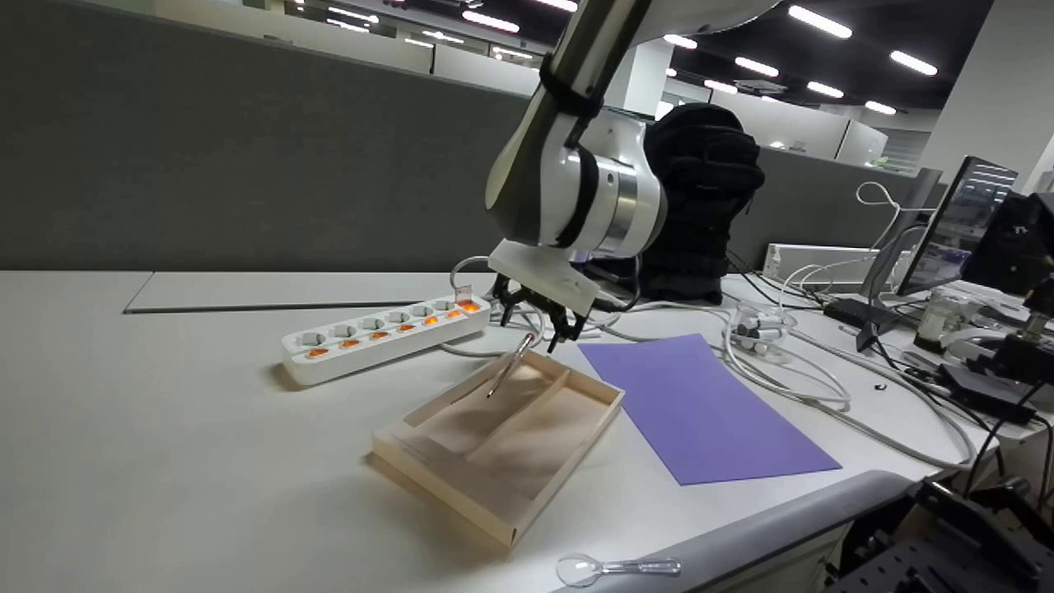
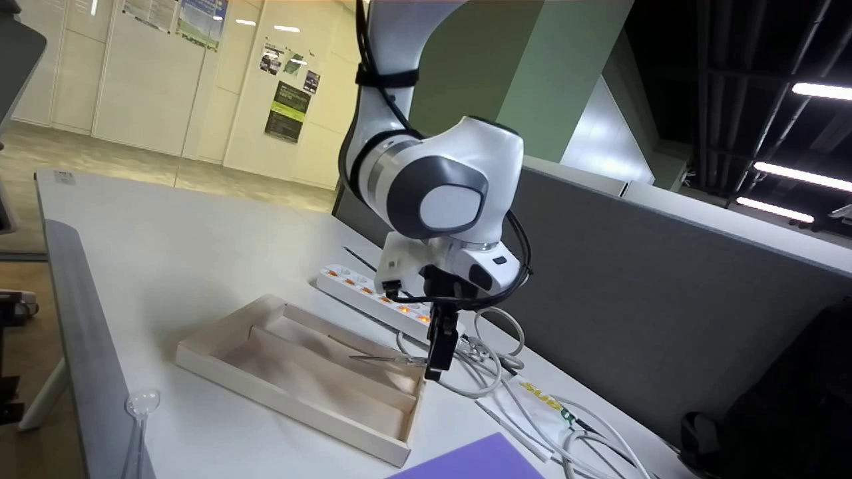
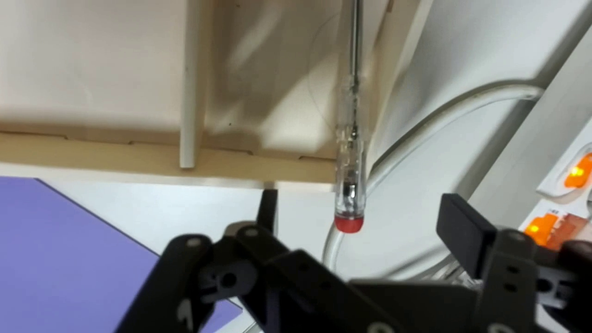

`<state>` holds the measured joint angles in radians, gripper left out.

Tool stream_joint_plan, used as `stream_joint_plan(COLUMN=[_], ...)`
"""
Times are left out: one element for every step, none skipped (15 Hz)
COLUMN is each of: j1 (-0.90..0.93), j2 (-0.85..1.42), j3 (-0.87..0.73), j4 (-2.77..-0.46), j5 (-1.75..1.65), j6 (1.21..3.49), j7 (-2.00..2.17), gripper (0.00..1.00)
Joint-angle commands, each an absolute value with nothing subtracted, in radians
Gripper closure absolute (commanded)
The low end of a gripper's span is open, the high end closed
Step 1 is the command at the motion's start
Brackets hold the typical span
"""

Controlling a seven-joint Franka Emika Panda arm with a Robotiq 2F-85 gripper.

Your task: Pick up the screwdriver from the table and put it in the carton tray

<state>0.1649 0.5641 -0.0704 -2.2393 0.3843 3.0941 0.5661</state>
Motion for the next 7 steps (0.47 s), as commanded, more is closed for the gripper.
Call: stream_joint_plan(j1=[0.095,0.077,0.051,0.004,-0.031,-0.066,-0.101], j2=[0.501,0.485,0.46,0.435,0.41,0.385,0.357], j3=[-0.013,0.001,0.02,0.063,0.093,0.122,0.144], j4=[-2.26,-2.266,-2.274,-2.28,-2.286,-2.292,-2.299], j5=[0.43,0.439,0.454,0.473,0.499,0.529,0.558], j6=[3.048,3.04,3.013,2.981,2.948,2.912,2.853], j7=[0.557,0.553,0.549,0.526,0.505,0.476,0.437], gripper=[0.0,0.0,0.0,0.0,0.0,0.0,0.0])
